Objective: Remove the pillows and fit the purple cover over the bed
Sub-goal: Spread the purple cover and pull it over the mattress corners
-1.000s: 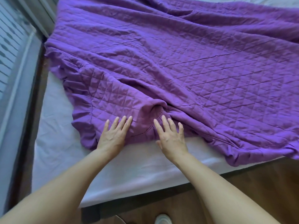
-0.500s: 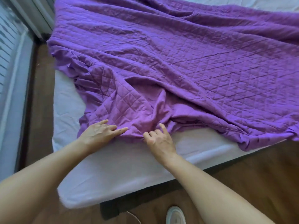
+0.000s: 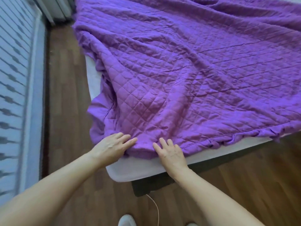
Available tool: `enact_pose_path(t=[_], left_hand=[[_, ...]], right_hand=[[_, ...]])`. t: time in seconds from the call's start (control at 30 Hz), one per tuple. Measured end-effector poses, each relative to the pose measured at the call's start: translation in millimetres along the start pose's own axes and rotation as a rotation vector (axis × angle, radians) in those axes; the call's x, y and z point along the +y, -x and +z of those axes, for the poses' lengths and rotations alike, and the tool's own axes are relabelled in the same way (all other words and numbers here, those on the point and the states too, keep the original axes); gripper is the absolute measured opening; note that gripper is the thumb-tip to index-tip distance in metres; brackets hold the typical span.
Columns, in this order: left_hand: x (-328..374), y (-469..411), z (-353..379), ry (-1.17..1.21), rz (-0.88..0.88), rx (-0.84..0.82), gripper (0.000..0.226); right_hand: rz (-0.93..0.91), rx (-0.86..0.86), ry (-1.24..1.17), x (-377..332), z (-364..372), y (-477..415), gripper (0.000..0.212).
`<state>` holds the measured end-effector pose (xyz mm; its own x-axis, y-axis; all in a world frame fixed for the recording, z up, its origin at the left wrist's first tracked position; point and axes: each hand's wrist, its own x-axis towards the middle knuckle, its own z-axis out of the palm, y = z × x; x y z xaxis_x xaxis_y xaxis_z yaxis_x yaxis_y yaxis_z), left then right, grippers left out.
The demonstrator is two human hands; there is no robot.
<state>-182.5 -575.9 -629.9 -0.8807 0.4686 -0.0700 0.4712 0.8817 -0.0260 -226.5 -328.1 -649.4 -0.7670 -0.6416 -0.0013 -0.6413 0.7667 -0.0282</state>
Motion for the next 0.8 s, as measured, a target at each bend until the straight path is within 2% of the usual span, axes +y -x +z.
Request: enact_pose_path(t=[0.13, 0.23, 0.3, 0.4, 0.47, 0.5, 0.57, 0.6, 0.63, 0.67, 0.7, 0.73, 0.8], left_hand=[[-19, 9, 6, -0.168, -0.153, -0.003, 0.044], [-33, 10, -4, -0.109, -0.249, -0.033, 0.019], [-34, 12, -15, -0.021, -0.252, -0.037, 0.009], [-22, 35, -20, -0.004, -0.148, -0.157, 0.016], [-17, 48, -17, 0.124, -0.155, -0.339, 0.018], [-23, 50, -14, 0.222, -0.234, -0.433, 0.025], [-33, 45, -17, 0.626, -0.486, -0.531, 0.035], [-38, 41, -17, 0.802, -0.599, -0.440, 0.028], [-43, 38, -17, 0.875, -0.710, -0.281, 0.017], [-50, 36, -10, 0.828, -0.808, -0.104, 0.013], [-53, 33, -3, 0.720, -0.873, 0.021, 0.020], [-54, 31, 2, 0.676, -0.938, 0.071, 0.032], [-50, 25, 9, 0.815, -1.072, 0.025, 0.056]], right_hand=[[-0.022, 0.083, -0.093, 4, 6, 0, 0.030], [-0.059, 0.094, -0.152, 7, 3, 1, 0.028], [-0.084, 0.070, -0.167, 11, 2, 3, 0.024], [-0.171, 0.013, -0.127, 14, 2, 10, 0.014], [-0.219, -0.074, -0.088, 10, 1, 13, 0.012], [-0.208, -0.111, -0.074, 6, 1, 12, 0.019], [-0.168, -0.127, -0.067, -2, 1, 10, 0.046], [-0.172, -0.121, -0.068, -8, 1, 8, 0.058], [-0.196, -0.120, -0.066, -15, 1, 5, 0.066], [-0.225, -0.123, -0.061, -21, 3, 3, 0.071], [-0.255, -0.120, -0.057, -27, 5, 1, 0.070], [-0.278, -0.108, -0.055, -32, 8, 0, 0.064], [-0.258, -0.097, -0.074, -39, 11, -3, 0.051]])
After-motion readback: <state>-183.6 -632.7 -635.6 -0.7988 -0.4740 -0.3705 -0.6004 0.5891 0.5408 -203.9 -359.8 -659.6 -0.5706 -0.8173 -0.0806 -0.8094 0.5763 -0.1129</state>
